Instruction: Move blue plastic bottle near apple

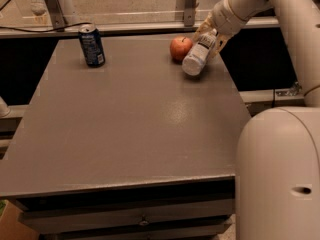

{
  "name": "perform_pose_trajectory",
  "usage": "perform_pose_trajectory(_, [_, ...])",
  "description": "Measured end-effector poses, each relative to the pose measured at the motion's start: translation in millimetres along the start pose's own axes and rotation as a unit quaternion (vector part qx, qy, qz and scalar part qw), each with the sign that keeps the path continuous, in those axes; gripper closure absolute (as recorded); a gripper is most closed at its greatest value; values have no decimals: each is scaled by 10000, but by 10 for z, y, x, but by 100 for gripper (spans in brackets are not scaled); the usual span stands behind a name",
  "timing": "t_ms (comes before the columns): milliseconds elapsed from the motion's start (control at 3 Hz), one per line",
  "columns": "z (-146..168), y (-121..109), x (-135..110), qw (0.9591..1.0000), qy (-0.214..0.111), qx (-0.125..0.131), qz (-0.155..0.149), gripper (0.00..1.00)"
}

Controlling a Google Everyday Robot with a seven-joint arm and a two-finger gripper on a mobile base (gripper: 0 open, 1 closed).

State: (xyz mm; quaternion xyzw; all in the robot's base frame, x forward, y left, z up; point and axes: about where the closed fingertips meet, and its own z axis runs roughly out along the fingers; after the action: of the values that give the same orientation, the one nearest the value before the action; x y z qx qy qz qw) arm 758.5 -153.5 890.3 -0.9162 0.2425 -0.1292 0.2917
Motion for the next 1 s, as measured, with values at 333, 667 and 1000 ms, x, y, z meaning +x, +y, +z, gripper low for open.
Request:
perform_pose_trajectory(333, [23,-62,106,9999,115,33,28,100])
perform_pose_trajectory(667, [9,-86,210,9997,248,38,62,100])
perform_pose_trajectory(1000, [-47,-84,309,9992,397,15,64,100])
